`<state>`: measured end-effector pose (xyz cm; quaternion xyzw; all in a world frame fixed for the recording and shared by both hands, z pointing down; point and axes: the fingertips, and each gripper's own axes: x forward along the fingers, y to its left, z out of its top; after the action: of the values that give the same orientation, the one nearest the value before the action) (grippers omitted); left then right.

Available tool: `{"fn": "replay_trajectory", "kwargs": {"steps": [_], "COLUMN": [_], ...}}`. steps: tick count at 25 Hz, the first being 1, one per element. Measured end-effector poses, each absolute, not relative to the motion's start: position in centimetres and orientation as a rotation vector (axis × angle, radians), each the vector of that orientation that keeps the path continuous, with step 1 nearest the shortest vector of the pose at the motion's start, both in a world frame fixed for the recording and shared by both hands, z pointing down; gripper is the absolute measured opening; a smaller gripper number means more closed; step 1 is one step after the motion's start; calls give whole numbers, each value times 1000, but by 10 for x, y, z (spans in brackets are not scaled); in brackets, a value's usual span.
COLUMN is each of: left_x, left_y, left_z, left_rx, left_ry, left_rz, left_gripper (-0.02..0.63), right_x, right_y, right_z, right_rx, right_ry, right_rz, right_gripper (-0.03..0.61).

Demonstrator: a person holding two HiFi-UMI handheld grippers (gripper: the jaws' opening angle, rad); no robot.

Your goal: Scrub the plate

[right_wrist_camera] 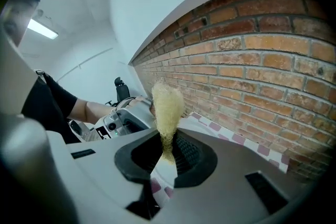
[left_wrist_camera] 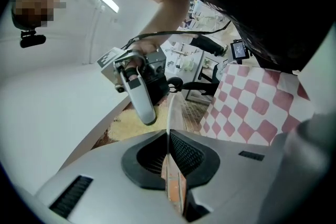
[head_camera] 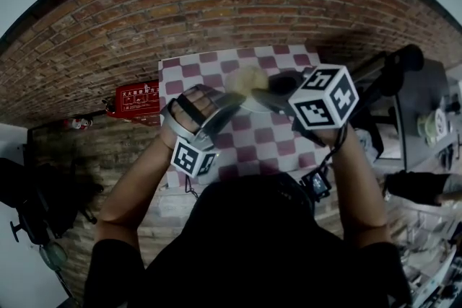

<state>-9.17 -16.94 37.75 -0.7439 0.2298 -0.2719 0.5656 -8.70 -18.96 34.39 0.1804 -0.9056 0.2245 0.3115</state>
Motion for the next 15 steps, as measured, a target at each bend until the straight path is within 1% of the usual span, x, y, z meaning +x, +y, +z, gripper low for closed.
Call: {"fn": "replay_trajectory", "kwargs": {"steps": [8, 15], "left_x": [-109, -106], "left_y": [-188, -179], "left_z": [375, 361], "left_rx": [-1746, -1745], "left_ry": [601, 590], "left_rz": [-679, -632], "left_gripper": [23, 26], "right_x": [-49, -9], "right_y": [-191, -232], "right_z": [358, 385], "right_rx": [539, 673], "right_ry": [-2356, -2246], "right_rz": [674, 671], "right_gripper": [46, 46]}}
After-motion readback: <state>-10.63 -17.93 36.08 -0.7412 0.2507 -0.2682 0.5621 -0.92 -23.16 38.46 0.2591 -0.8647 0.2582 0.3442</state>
